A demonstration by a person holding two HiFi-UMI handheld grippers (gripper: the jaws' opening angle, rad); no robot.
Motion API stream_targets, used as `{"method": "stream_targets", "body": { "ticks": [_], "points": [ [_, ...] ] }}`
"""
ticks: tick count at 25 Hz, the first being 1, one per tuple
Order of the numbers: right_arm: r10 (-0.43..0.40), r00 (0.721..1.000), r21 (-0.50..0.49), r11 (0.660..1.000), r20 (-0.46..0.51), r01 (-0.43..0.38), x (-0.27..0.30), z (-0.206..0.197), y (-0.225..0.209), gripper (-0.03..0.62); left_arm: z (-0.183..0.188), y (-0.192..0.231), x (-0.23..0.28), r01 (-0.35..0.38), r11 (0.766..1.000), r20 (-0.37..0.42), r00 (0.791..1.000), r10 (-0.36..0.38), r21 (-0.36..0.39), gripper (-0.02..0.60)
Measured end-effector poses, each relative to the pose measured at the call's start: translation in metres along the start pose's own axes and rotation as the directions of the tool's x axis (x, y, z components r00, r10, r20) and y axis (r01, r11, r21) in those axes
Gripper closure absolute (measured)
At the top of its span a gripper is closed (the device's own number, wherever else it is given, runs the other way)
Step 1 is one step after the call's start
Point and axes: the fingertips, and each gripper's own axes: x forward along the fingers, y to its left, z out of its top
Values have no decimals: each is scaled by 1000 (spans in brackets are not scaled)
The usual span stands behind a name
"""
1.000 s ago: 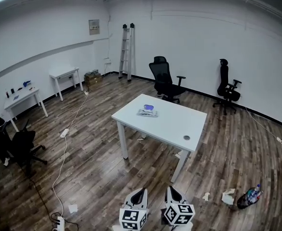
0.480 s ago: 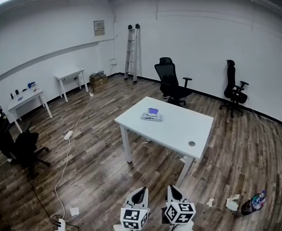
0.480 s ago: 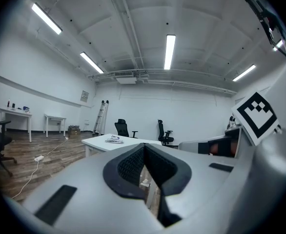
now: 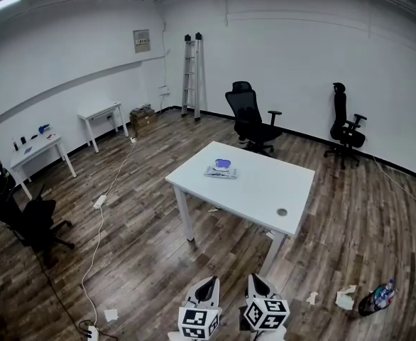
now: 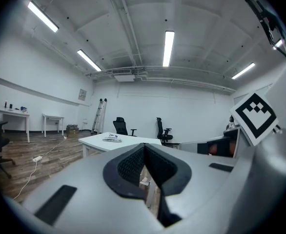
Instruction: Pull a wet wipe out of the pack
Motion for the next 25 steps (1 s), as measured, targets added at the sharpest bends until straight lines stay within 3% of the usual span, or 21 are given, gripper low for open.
{"method": "stream_targets", "body": {
  "ticks": [10,25],
  "points": [
    [5,1000,10,1000,-27,-5,11,-9,-3,585,-1,7,8,-9,1000,8,1000,9,-2,583],
    [-51,999,-9,999,-15,50,44,6,-29,585,-3,26,55,3,1000,13,1000,-3,-15,583]
  ]
}}
